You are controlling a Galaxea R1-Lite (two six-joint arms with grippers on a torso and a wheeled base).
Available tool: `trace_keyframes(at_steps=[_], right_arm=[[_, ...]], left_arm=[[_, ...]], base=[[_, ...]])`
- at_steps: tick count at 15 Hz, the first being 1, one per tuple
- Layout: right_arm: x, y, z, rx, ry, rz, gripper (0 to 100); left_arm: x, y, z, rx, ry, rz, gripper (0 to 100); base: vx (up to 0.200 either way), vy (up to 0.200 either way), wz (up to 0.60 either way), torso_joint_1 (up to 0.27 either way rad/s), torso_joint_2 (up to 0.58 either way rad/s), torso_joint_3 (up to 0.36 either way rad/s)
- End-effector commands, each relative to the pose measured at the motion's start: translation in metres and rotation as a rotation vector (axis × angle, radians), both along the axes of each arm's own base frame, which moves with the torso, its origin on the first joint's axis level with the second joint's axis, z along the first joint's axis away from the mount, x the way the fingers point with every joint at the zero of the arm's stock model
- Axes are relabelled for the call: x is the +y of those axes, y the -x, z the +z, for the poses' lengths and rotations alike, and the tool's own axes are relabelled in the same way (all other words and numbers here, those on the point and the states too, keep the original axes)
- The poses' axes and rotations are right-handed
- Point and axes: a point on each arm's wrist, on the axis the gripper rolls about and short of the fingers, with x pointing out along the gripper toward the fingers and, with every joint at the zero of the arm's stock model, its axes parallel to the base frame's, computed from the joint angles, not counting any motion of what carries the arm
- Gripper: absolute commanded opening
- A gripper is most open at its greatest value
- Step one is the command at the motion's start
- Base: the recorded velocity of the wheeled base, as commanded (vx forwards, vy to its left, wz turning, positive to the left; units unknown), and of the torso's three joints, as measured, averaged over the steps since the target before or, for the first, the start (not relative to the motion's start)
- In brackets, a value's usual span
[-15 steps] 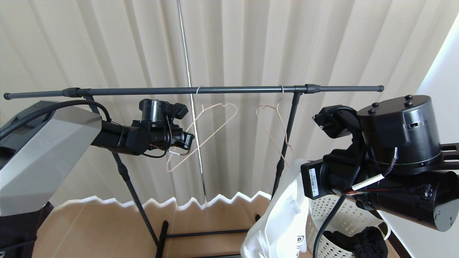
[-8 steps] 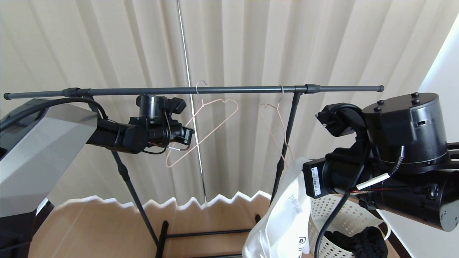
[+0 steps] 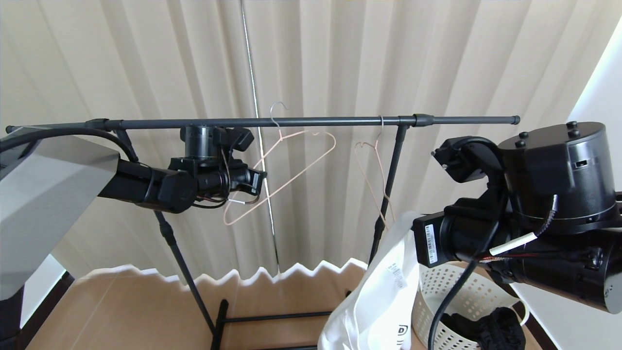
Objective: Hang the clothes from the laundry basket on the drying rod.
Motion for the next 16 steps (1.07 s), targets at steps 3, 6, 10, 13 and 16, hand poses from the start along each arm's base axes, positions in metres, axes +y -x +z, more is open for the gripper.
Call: trace_keyframes(at_steps=[3, 6, 10, 13, 16], right_arm=[[0.000, 0.000, 0.002, -0.005, -0.005, 0.000, 0], [0.000, 0.000, 0.006, -0.019, -0.012, -0.001, 0], [-0.005, -0.024, 0.008, -0.068, 0.120, -0.017, 0], [0.001, -0.034, 0.004, -0.085, 0.195, -0.068, 0], [0.007, -0.053, 0.006, -0.124, 0.288, -0.137, 0]], left_arm=[[0.000, 0.033, 0.022, -0.010, -0.002, -0.023, 0], [0.006, 0.061, 0.034, -0.014, -0.013, -0.031, 0], [0.025, 0.124, 0.059, -0.048, -0.021, -0.037, 0], [0.035, 0.157, 0.060, -0.044, -0.026, -0.037, 0], [0.046, 0.197, 0.055, -0.055, -0.020, -0.041, 0]], base=[[0.000, 0.000, 0.00, 0.000, 0.00, 0.000], [0.000, 0.000, 0.00, 0.000, 0.00, 0.000], [0.000, 0.000, 0.00, 0.000, 0.00, 0.000], [0.000, 0.000, 0.00, 0.000, 0.00, 0.000], [0.000, 0.000, 0.00, 0.000, 0.00, 0.000]])
